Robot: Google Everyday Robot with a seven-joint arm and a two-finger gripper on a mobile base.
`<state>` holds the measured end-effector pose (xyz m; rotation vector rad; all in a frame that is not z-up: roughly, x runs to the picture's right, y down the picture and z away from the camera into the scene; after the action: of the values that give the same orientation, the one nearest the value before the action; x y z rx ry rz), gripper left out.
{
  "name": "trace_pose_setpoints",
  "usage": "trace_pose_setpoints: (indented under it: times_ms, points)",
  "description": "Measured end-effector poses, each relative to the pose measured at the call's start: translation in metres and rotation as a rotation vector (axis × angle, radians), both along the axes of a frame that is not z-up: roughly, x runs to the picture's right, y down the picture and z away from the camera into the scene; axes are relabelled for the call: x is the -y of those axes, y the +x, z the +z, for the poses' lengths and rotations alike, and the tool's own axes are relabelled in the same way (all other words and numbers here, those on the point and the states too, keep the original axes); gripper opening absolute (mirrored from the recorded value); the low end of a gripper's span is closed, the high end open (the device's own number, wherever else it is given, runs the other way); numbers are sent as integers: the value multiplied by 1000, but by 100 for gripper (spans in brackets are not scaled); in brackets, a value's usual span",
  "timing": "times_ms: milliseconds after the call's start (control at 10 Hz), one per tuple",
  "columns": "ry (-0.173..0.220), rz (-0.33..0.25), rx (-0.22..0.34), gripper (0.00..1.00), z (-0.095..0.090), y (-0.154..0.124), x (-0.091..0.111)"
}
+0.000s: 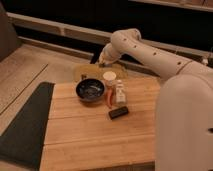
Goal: Place the white sponge in the ceramic cup
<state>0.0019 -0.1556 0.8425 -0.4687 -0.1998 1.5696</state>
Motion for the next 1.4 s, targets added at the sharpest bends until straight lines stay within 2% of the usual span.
trace_pose_setpoints:
  times_ms: [300, 700, 1000, 1200, 1400]
  points:
    - [-38, 30, 50, 0, 24, -8, -10]
    - [-75, 12, 49, 0, 35, -8, -24]
    - [-103, 24, 46, 0, 40, -2, -32]
    - [-110, 26, 84, 0, 39, -4, -35]
    - [-108, 0, 144, 2, 39, -8, -42]
